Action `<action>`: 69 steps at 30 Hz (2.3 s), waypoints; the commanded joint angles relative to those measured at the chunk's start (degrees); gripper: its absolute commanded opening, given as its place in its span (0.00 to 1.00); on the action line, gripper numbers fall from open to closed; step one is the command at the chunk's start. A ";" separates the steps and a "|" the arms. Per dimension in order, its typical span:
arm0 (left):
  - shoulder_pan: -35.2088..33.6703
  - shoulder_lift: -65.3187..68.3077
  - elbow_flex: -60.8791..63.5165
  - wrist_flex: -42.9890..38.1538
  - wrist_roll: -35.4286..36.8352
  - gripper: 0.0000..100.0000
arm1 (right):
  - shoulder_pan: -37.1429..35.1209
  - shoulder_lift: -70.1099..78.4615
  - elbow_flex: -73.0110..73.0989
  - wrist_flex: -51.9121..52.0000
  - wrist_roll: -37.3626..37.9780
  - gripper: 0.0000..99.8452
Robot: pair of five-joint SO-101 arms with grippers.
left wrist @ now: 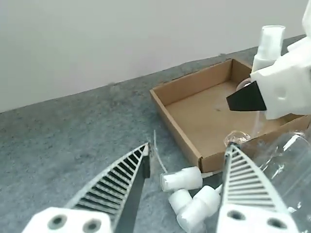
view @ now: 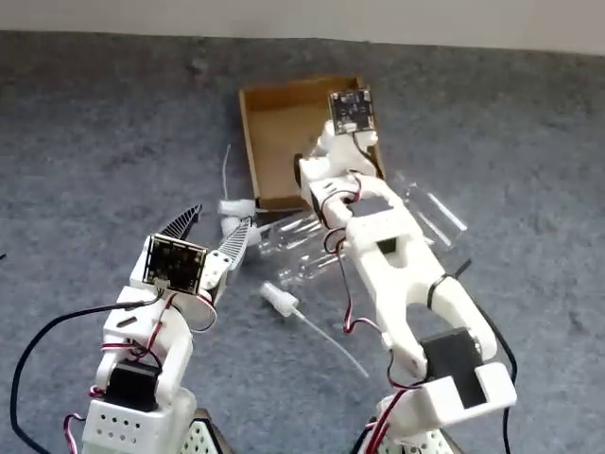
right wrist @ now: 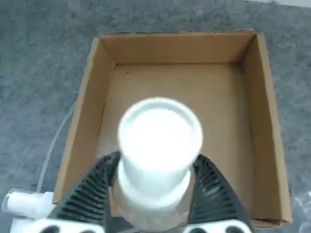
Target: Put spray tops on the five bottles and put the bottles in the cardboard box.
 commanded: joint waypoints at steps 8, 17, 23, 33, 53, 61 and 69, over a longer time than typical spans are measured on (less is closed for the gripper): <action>-0.92 0.04 -0.31 -1.32 -0.44 0.19 | -1.45 -4.00 -0.22 3.91 -0.35 0.00; -5.76 0.04 -1.36 -2.20 -0.53 0.19 | -3.65 0.13 -14.81 1.89 -0.18 0.00; -12.88 0.22 -2.86 -4.40 -0.09 0.19 | -4.53 14.64 -32.57 1.98 -0.18 0.00; -11.12 0.22 -1.63 -4.57 -0.18 0.19 | -4.53 37.67 -58.33 3.56 0.09 0.00; -11.03 0.22 -1.54 -4.40 -0.18 0.19 | -6.37 59.30 -97.98 29.23 11.69 0.00; -11.03 0.22 -1.54 -4.40 -0.18 0.19 | -6.37 60.00 -97.98 29.23 11.78 0.01; -11.03 0.22 -1.54 -4.40 -0.18 0.19 | -6.37 59.47 -98.15 30.81 11.78 0.01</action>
